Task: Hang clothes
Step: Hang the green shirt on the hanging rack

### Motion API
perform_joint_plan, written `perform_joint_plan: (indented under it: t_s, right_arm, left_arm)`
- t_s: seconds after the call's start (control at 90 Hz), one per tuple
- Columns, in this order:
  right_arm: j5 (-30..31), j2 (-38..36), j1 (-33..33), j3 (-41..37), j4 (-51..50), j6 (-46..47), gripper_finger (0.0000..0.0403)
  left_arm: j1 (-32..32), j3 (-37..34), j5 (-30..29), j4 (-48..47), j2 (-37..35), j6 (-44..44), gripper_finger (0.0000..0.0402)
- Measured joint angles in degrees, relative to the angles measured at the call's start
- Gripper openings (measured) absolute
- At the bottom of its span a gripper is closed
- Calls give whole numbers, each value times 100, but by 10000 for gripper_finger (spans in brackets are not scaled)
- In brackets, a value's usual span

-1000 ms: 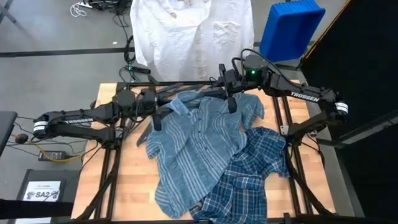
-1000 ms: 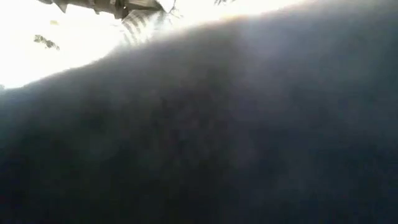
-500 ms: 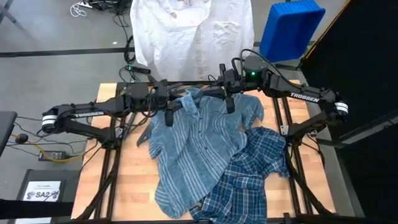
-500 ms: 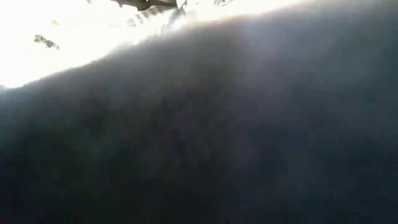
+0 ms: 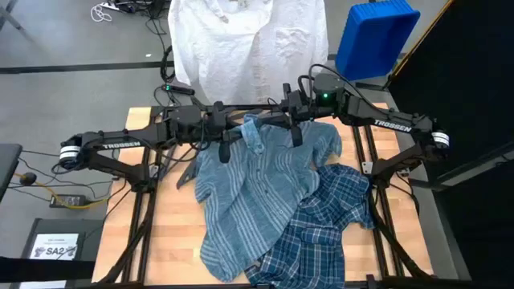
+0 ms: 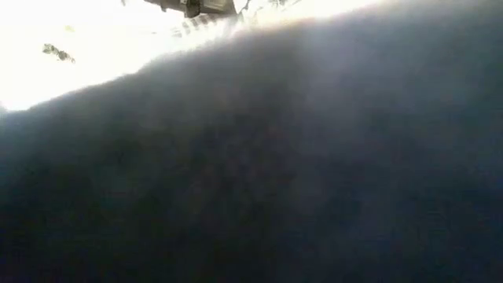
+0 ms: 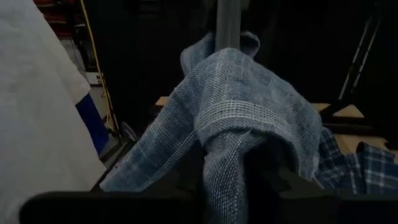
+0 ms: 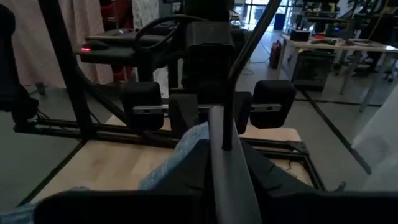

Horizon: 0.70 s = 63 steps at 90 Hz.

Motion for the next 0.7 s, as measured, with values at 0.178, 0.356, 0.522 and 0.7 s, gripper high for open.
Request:
perform_joint_plan:
  t_s: [0.178,0.356,0.522,0.7]
  right_arm:
    - [-43,0,2,-1,-51,0,21]
    - [-79,0,55,-1,-139,-23,21]
    - [-57,0,45,-1,-139,-218,20]
    - [-86,-16,-54,20,117,-350,47]
  left_arm:
    - [0,0,292,11,143,5,66]
    - [13,-4,237,11,227,45,74]
    - [40,-11,28,88,196,169,24]
    - [58,220,-138,-135,201,276,24]
